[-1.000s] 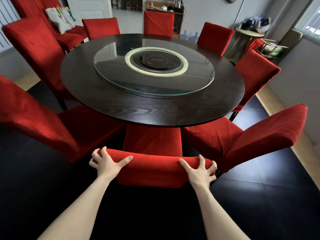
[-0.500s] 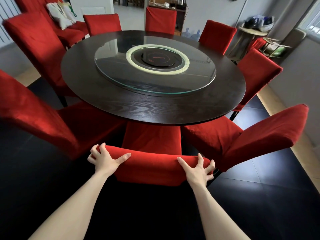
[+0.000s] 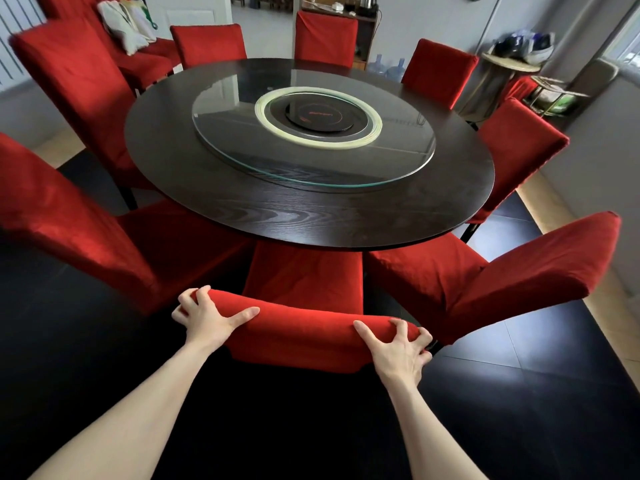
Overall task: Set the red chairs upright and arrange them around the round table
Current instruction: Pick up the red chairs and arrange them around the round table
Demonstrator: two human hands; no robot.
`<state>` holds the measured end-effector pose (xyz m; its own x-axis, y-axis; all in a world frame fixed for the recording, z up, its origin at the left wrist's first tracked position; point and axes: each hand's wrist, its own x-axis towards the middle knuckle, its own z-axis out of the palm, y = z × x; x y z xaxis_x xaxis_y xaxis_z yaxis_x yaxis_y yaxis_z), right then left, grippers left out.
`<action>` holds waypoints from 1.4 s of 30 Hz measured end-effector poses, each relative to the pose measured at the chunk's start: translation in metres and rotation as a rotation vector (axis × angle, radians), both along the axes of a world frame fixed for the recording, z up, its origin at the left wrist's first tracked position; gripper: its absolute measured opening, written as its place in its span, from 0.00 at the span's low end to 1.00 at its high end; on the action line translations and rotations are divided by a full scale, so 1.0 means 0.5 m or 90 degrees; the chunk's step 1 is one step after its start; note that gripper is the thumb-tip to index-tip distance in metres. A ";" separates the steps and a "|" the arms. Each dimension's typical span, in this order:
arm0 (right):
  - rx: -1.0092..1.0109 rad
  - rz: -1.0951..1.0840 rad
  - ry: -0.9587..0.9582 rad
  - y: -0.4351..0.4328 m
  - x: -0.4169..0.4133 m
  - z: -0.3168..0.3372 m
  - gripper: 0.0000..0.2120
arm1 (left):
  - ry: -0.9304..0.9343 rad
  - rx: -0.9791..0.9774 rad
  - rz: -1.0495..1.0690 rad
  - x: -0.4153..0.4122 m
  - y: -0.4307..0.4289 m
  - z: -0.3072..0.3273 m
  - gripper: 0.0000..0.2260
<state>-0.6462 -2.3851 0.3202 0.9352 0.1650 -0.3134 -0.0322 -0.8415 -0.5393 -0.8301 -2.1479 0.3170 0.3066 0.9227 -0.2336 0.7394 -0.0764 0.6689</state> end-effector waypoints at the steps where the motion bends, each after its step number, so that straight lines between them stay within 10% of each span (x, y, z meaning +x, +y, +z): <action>1: -0.001 0.003 0.004 -0.001 -0.002 -0.002 0.44 | 0.002 -0.001 0.002 -0.004 -0.001 -0.002 0.49; 42: 0.047 -0.018 0.023 -0.016 0.039 -0.002 0.42 | -0.022 0.005 0.022 0.011 -0.033 -0.019 0.50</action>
<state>-0.6266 -2.3929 0.3194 0.9283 0.1627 -0.3344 -0.0753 -0.7984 -0.5974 -0.8245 -2.1642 0.3077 0.2830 0.9347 -0.2152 0.7177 -0.0575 0.6940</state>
